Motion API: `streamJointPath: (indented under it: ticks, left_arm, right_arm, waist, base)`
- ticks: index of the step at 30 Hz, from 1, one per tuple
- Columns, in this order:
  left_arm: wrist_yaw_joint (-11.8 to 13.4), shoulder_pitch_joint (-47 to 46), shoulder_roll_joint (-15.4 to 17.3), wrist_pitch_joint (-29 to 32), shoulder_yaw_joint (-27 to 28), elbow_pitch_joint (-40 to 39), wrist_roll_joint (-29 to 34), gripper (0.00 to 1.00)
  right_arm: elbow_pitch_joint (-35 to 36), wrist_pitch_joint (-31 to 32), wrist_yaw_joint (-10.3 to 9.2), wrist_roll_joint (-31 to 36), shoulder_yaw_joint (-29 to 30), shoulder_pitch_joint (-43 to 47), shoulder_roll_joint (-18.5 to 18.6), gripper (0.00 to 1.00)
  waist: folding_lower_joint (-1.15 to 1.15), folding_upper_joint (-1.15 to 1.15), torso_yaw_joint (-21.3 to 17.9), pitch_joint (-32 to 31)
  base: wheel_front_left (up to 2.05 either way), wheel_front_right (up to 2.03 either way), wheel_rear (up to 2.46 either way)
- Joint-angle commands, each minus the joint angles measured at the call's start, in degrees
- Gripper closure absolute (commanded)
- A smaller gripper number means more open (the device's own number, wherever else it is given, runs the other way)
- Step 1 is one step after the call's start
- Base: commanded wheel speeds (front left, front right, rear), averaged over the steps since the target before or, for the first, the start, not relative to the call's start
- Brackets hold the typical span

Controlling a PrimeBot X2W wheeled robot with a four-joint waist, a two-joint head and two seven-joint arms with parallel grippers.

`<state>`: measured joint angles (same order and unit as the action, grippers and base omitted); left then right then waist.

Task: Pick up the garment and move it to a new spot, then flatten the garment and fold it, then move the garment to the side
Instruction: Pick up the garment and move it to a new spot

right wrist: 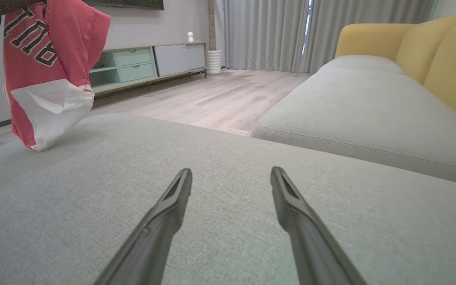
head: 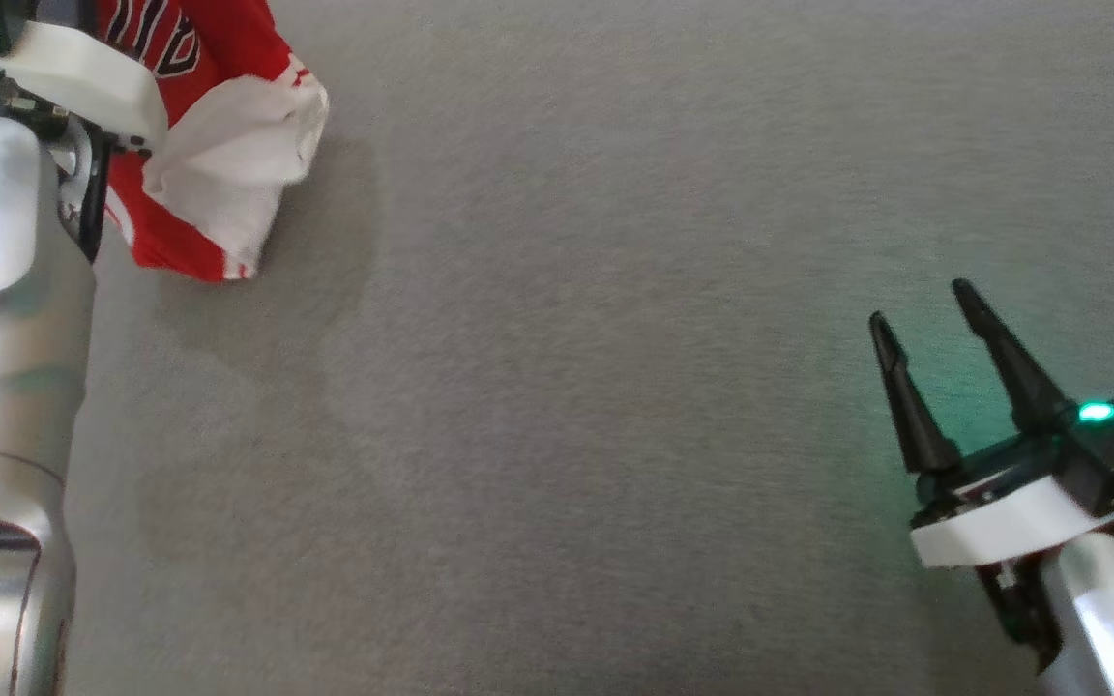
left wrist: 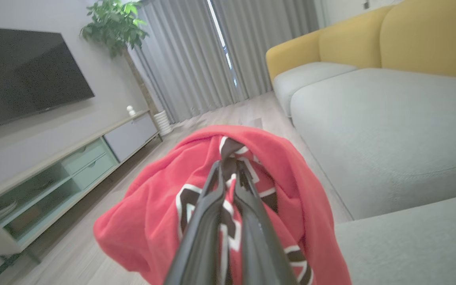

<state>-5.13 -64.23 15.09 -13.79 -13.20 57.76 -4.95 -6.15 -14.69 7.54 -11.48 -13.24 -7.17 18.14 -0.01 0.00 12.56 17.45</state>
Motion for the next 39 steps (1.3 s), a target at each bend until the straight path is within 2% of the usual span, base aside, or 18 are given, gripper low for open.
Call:
streamJointPath:
  ticks: [1,4,5,11,17,22,26,27,28,32,35,39]
  left_arm:
    - [-0.4,-2.6,3.1,-0.4,-0.2,-3.1,0.8,1.0]
    - [-0.9,-2.0,3.2,0.7,-1.9,-5.0,1.4,1.0]
    - [-0.9,-2.0,3.2,0.7,-1.9,-5.0,1.4,1.0]
    - [-1.8,2.2,2.5,2.6,-5.6,-8.5,1.7,1.0]
    - [-2.1,10.7,-1.1,3.8,-10.5,-11.7,1.2,1.0]
    - [-2.2,17.8,-5.6,3.1,-14.5,-12.0,0.4,1.0]
    - [-1.0,20.9,-8.4,0.8,-17.2,-10.4,1.6,0.99]
    - [-0.3,21.3,-8.9,0.4,-17.6,-10.0,1.8,0.13]
    - [0.2,21.5,-9.4,-0.1,-18.2,-9.7,2.1,0.0]
    - [1.6,22.2,-11.2,-1.0,-19.4,-10.5,1.5,0.0]
    - [4.5,24.0,-11.7,-1.2,-21.1,-15.5,2.7,0.0]
    - [8.5,30.9,-12.0,-1.2,-21.4,-24.4,1.8,0.0]
  right_arm:
    - [1.9,-0.3,-0.05,0.6,-0.8,2.2,-1.0,0.0]
    - [2.4,-0.3,-0.05,0.9,-0.7,3.2,-3.2,0.0]
    - [2.4,-0.3,-0.05,0.9,-0.7,3.2,-3.2,0.0]
    - [3.1,-0.3,-0.05,1.4,-1.5,4.7,-5.7,0.0]
    - [3.7,-0.3,-0.05,1.4,-1.8,5.3,-7.5,0.0]
    - [4.4,-0.3,-0.05,1.2,-1.8,5.2,-8.9,0.0]
    - [4.8,-0.3,-0.05,1.1,-1.8,4.5,-9.7,0.0]
    - [4.8,-0.3,-0.05,1.1,-1.7,4.2,-9.8,0.0]
    - [4.9,-0.3,-0.05,1.1,-1.6,4.0,-9.9,0.0]
    - [4.7,-0.3,-0.05,1.1,-0.7,3.9,-9.8,0.0]
    - [4.0,-0.3,-0.05,1.2,-0.5,4.4,-9.8,0.0]
    - [2.7,-0.3,-0.05,0.8,0.0,6.1,-9.9,0.0]
  waist:
    - [0.01,0.0,-8.6,-7.6]
    - [0.01,0.0,-13.2,-10.0]
    - [0.01,0.0,-13.2,-10.0]
    - [0.01,0.0,-22.5,-13.6]
    - [0.01,0.0,-30.0,-13.6]
    - [0.01,0.0,-33.6,-10.3]
    - [0.01,0.0,-34.2,-6.7]
    - [0.01,0.0,-34.1,-5.9]
    - [0.01,0.0,-33.8,-5.3]
    - [0.01,0.0,-31.0,-4.7]
    - [0.01,0.0,-27.6,-6.5]
    - [0.01,0.0,-22.2,-11.1]
  base:
    - [0.0,0.0,0.0]
    - [0.0,0.0,0.0]
    - [0.0,0.0,0.0]
    - [0.0,0.0,0.0]
    - [0.0,0.0,0.0]
    - [0.0,0.0,0.0]
    - [0.0,0.0,0.0]
    - [0.0,0.0,0.0]
    - [0.0,0.0,0.0]
    - [0.0,0.0,0.0]
    - [0.0,0.0,0.0]
    - [0.0,0.0,0.0]
